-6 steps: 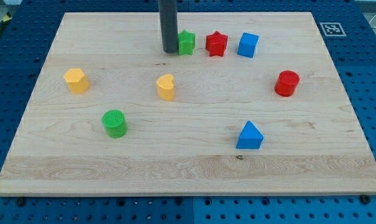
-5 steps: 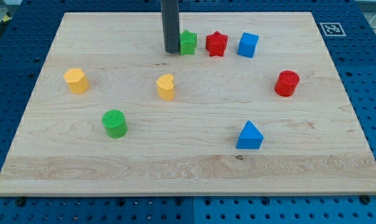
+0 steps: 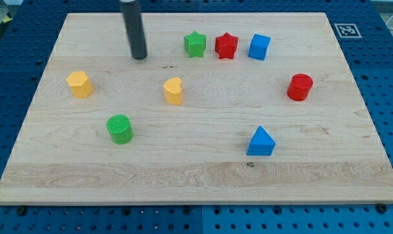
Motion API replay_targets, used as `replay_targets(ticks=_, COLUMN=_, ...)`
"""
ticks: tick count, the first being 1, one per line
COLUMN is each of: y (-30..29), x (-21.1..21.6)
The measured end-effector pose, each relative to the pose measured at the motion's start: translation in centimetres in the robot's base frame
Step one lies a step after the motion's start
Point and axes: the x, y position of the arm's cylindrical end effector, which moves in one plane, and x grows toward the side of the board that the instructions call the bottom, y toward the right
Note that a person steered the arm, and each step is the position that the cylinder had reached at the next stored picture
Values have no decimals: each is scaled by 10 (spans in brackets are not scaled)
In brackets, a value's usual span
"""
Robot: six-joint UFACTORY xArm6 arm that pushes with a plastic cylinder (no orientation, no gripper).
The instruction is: Nudge the yellow heart up
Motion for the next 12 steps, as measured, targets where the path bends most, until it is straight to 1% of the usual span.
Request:
replay_targets(ticks=2, y=-6, x=97)
replay_targets(ticks=3, y=-11, x=125)
replay_targets(ticks=5, y=-94, x=130)
replay_targets(ticks=6, y=-105, x=130)
replay_targets(ticks=7, y=-107, x=116)
replay_targets(ticks=8, y=-107, x=70)
replay_targets(ticks=9, y=-107, x=42)
replay_targets(ticks=10, y=-106, x=41)
replay_targets(ticks=11, y=-107, x=58)
replay_targets(ticks=12, y=-110, x=88)
